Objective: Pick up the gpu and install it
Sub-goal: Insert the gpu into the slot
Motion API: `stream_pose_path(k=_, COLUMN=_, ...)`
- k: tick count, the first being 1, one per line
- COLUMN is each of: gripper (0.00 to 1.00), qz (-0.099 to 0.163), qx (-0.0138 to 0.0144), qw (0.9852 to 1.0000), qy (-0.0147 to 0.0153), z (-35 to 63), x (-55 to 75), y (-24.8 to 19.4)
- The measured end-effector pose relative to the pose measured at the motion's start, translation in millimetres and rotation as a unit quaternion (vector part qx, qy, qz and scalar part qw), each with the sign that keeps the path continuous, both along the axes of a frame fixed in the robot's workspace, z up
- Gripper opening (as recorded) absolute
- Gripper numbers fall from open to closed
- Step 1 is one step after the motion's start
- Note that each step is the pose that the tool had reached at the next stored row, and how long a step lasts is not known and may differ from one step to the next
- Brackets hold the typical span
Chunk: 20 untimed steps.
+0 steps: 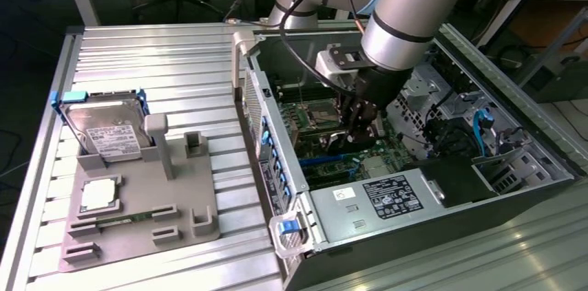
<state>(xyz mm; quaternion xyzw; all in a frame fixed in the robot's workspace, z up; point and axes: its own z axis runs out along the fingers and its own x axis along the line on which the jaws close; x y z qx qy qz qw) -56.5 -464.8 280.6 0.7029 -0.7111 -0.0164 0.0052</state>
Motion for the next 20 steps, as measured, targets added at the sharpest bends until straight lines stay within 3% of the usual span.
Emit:
stream_pose_path(k=1, gripper=0.27, qz=0.0, qx=-0.0001, qw=1.0, qy=-0.0061, z=-2.9, x=-4.4, y=0.0)
stream_pose_path(k=2, gripper=0.27, qz=0.0, qx=0.0, qw=0.9999, qy=-0.0101, z=-4.9, x=-11.3, y=1.0)
stream_pose_path(k=4, gripper=0.27, qz=0.0, qx=-0.0001, qw=0.9999, qy=-0.0101, z=-7.9, x=-16.9, y=2.8)
stream_pose_path(k=5, gripper=0.27, qz=0.0, qx=0.0, qw=1.0, qy=-0.009, z=-8.9, x=-17.5, y=4.9)
stream_pose_path(k=7, gripper=0.27, qz=0.0, qx=-0.0001, qw=1.0, qy=-0.0061, z=-14.6, x=-17.7, y=5.0)
stream_pose_path(k=8, gripper=0.27, qz=-0.001, qx=-0.0001, qw=1.0, qy=-0.0031, z=-18.7, x=-19.3, y=5.0)
stream_pose_path(k=20, gripper=0.27, qz=-0.002, qx=-0.0004, qw=1.0, qy=0.0007, z=-37.8, x=-20.1, y=4.9)
